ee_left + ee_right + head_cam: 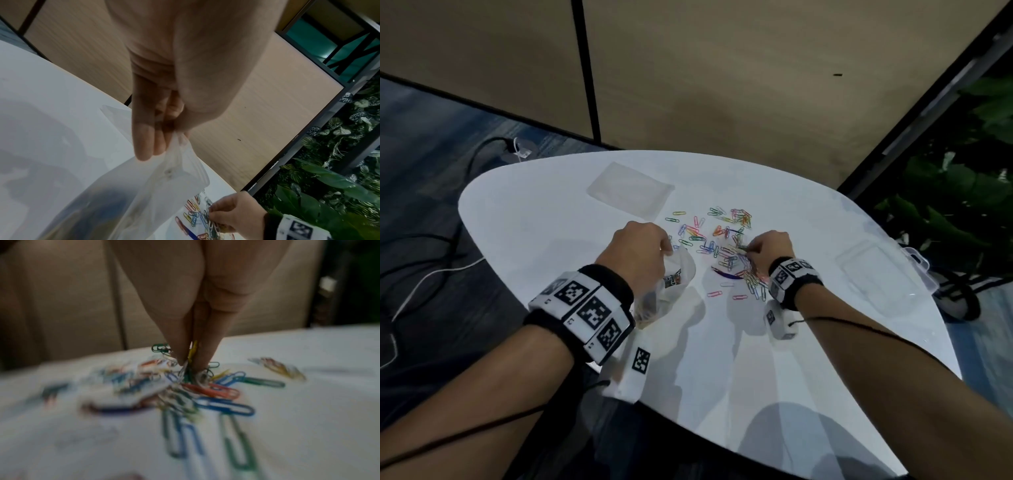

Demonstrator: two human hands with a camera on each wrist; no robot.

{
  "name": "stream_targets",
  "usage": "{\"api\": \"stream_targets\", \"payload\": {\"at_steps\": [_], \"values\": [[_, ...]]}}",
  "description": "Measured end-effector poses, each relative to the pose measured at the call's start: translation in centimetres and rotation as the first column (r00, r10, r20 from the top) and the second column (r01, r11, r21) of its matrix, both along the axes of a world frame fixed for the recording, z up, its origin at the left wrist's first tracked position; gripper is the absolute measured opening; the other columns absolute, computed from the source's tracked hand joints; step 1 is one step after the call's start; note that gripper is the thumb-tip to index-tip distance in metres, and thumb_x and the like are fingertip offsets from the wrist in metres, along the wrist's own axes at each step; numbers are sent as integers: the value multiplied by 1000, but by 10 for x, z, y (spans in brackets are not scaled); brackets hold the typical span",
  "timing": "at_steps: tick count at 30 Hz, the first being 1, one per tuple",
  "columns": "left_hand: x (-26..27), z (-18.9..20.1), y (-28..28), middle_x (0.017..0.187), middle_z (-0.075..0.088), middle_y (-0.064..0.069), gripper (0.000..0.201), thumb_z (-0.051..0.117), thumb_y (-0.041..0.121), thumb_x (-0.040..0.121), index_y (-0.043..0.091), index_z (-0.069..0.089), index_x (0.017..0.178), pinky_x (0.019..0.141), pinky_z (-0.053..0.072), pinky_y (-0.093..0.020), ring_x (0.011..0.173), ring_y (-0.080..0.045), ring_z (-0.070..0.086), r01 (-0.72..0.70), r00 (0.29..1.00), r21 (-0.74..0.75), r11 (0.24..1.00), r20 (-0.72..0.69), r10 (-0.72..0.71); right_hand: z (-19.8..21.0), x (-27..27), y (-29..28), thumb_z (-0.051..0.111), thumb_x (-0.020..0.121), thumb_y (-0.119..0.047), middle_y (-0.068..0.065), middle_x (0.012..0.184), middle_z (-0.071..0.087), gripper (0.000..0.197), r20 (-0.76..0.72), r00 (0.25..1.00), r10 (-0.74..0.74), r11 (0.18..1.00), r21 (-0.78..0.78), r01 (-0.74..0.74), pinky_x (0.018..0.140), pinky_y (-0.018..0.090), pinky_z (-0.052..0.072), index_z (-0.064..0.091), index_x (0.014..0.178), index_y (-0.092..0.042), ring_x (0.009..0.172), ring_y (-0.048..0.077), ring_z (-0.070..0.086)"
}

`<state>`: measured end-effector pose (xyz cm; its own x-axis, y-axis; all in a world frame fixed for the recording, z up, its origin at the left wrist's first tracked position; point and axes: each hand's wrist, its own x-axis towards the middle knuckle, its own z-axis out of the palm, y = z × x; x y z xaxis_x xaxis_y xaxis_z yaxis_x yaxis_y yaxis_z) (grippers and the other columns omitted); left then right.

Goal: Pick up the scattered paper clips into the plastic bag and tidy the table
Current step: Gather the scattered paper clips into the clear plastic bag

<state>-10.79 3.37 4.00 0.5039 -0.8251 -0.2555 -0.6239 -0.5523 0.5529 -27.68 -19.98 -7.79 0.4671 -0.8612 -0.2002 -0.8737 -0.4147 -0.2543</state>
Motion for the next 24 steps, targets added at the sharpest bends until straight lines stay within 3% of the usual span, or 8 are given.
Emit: {"api": "stream_targets", "payload": {"at_steps": [2, 4, 8, 12, 15, 17, 21, 24], "values": [[1, 0, -2, 99, 67, -6, 27, 53, 7, 91, 24, 71, 101, 82, 58, -36, 77, -25, 61, 2, 1000, 1, 1000, -3, -2, 3, -14, -6, 79, 78, -24, -4, 83, 75, 7, 197, 951, -238, 961, 187, 202, 88, 21, 52, 80, 84, -20, 84, 15, 70], [0, -2, -3, 96, 68, -6, 28, 52, 6, 90, 23, 71, 101, 84, 58, -35, 77, -25, 62, 4, 1000, 5, 1000, 3, -4, 14, -23, -2, 85, 72, -20, 2, 81, 77, 6, 403, 785, -470, 849, 449, 278, 89, 32, 57, 80, 74, -19, 82, 21, 74], [-2, -2, -5, 96, 71, -12, 25, 55, 4, 89, 15, 73, 103, 85, 59, -37, 87, -30, 70, -24, 999, 8, 1000, -39, 25, 53, -15, 36, 78, 77, -4, 18, 100, 74, 19, 593, 468, -655, 666, 746, -12, 85, 31, 58, 74, 95, 2, 89, 26, 71], [-4, -2, -9, 90, 72, -15, 20, 55, 2, 88, 5, 72, 99, 82, 60, -38, 84, -32, 72, -53, 997, 21, 998, -63, 54, 80, 12, 88, 68, 86, 1, 13, 101, 74, 23, 592, 380, -711, 524, 806, -276, 79, 23, 58, 67, 107, 9, 90, 19, 71], [-10, -1, -11, 101, 72, -13, 21, 56, 5, 88, 6, 74, 99, 87, 57, -34, 95, -31, 69, -59, 998, 2, 998, -21, 59, 79, 33, 119, 69, 86, 1, 9, 93, 72, 19, 610, 425, -669, 540, 792, -286, 77, 22, 58, 69, 103, 9, 81, 14, 69], [-14, 0, -13, 109, 69, -12, 21, 58, 9, 89, 10, 74, 102, 88, 55, -34, 102, -31, 66, -61, 998, -14, 998, 15, 61, 74, 42, 133, 74, 80, 1, 8, 83, 72, 12, 655, 505, -561, 661, 722, -203, 69, 21, 57, 73, 92, 3, 69, 12, 67], [-20, -2, -18, 106, 70, -10, 23, 58, 8, 89, 15, 77, 100, 85, 57, -35, 97, -29, 66, -24, 999, -17, 1000, 36, 24, 70, 44, 141, 73, 76, -1, 5, 74, 73, 9, 614, 783, -102, 963, 257, -76, 61, 11, 48, 77, 79, -9, 60, 8, 61], [-24, -2, -20, 105, 70, -9, 24, 58, 7, 88, 18, 78, 97, 85, 57, -36, 96, -28, 66, -6, 1000, -25, 1000, 25, 7, 73, 46, 142, 66, 80, -4, 5, 73, 71, 14, 431, 893, 125, 986, 44, -160, 63, 18, 45, 78, 82, -11, 65, 14, 59]]}}
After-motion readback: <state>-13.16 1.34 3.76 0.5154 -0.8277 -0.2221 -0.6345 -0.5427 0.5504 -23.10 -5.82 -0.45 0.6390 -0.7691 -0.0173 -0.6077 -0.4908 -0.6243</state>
